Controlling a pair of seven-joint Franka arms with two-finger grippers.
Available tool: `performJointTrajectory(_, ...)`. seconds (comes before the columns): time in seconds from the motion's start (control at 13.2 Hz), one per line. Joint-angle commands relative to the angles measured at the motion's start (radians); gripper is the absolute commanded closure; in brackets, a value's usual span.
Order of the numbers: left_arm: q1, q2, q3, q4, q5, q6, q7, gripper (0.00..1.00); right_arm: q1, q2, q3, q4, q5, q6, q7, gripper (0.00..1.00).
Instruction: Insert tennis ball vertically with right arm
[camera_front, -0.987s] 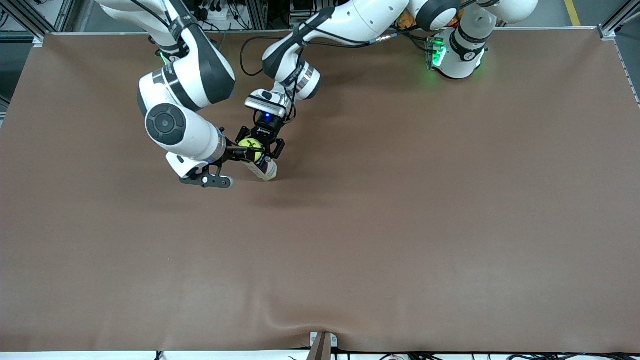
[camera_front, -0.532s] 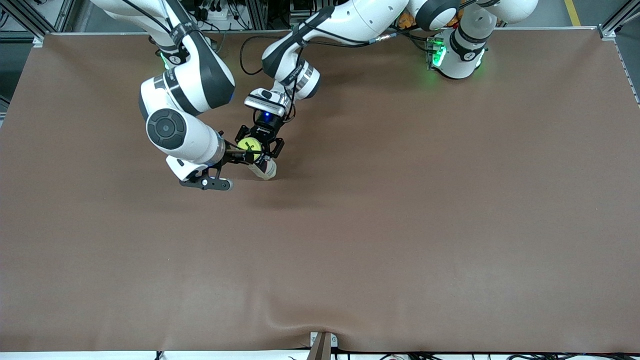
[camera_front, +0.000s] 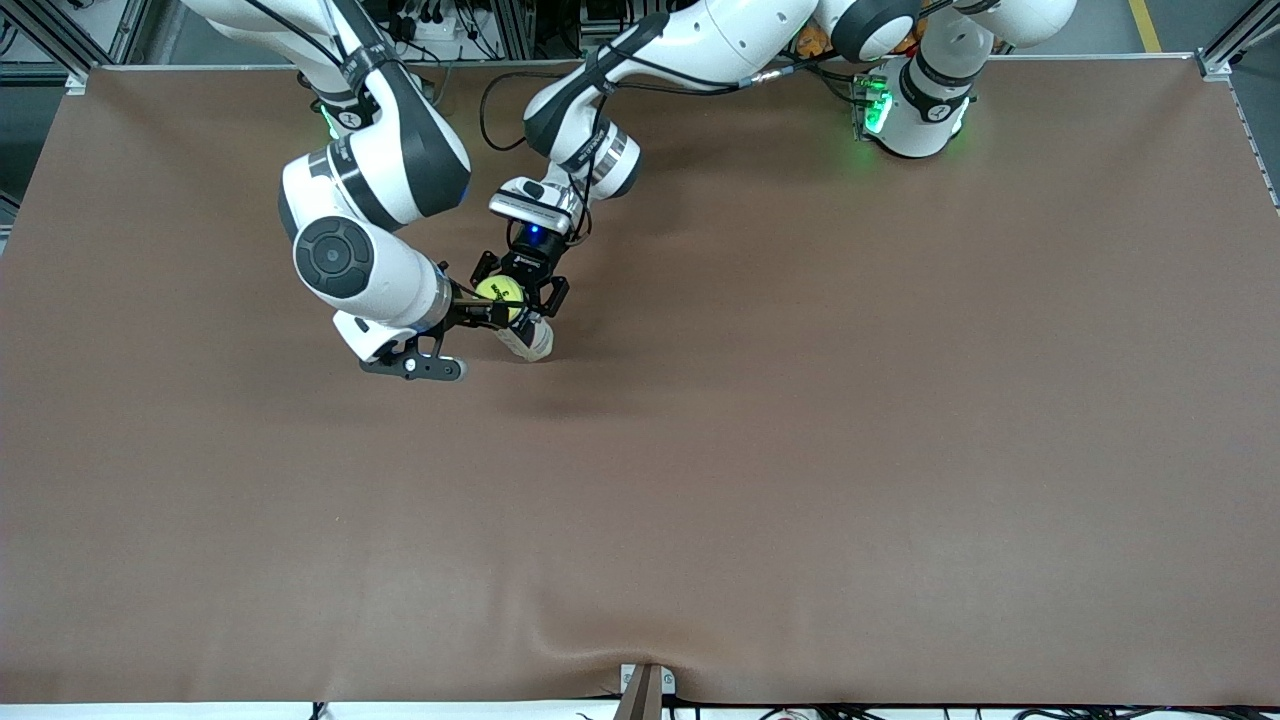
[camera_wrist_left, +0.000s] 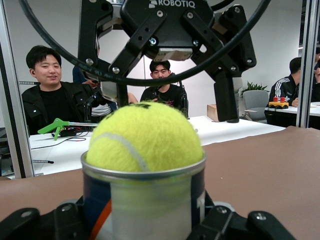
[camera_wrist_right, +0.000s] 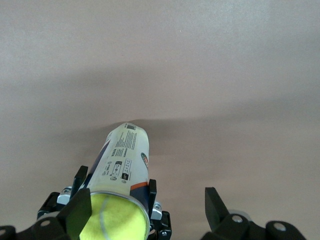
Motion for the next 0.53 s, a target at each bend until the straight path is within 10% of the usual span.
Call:
performJointTrajectory(0.0, 0.026, 0.041, -0.025, 0.074, 0.072, -0.008, -0.011, 0.25, -0.01, -0.02, 0.006, 0.041, -0.003, -0.096, -0.015, 0.0)
performJointTrajectory(0.46, 0.026, 0.04, -0.025, 0.072, 0.072, -0.006, -0.011, 0.25, -0.007, -0.028, 0.006, 0.01, 0.0, -0.118, -0.014, 0.0)
